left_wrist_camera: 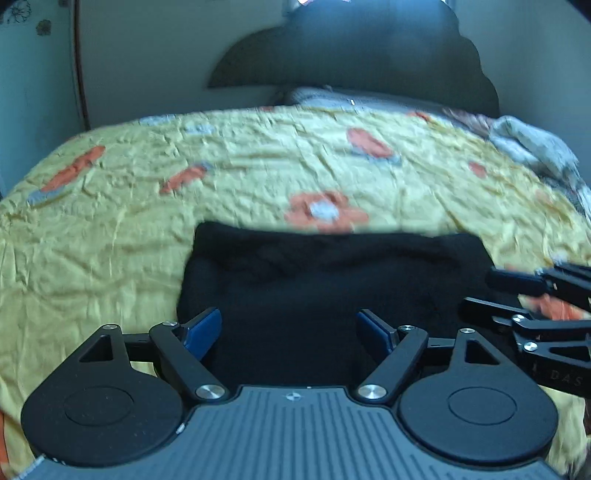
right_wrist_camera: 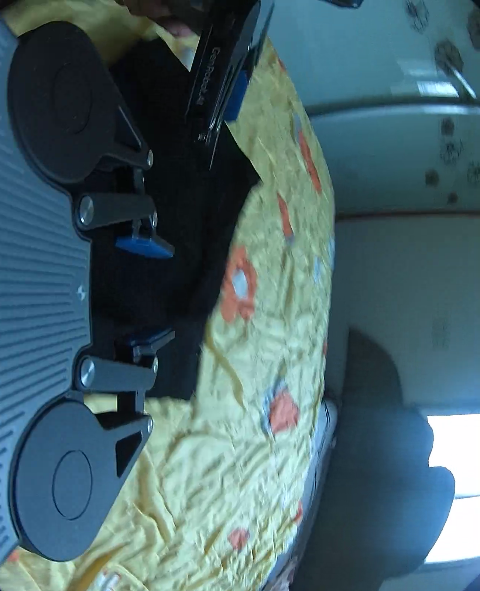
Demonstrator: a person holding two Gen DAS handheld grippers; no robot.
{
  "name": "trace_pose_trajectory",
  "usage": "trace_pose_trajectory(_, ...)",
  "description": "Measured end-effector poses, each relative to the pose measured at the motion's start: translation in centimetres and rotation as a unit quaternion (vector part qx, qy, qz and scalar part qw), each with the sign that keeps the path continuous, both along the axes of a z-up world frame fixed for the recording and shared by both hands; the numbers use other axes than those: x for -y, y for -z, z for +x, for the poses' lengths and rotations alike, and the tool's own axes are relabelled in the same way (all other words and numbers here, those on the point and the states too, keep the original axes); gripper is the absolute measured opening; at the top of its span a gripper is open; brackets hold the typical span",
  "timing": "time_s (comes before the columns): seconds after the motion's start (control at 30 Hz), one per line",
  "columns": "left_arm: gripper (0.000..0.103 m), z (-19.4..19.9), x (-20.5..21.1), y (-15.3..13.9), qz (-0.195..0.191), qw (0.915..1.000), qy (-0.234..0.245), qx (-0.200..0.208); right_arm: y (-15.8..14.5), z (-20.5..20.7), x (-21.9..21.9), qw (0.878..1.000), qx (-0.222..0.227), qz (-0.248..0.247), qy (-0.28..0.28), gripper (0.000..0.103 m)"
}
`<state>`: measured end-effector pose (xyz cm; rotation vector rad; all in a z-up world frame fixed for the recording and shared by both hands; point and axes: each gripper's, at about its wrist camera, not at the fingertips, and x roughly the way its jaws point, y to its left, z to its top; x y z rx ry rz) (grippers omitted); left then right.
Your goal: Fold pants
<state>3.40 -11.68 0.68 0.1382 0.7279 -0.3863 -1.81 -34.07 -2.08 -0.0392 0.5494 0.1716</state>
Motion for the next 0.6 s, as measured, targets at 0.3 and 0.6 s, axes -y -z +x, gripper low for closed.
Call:
trace_pose_trajectory(0.3, 0.084, -1.4, -0.2, 0.1, 0.007, 1.0000, 0.004, 0.005, 0.8, -1.5, -0.7, 1.000, 0.010, -0.010, 0.011, 0.060)
trace_pose_trajectory(0.6, 0.088, -2.1, 0.6, 1.2, 0.043, 0.9990, 0.012, 0.007, 1.9, -2.0, -0.8, 1.000, -0.008, -0.004, 0.002, 0.064)
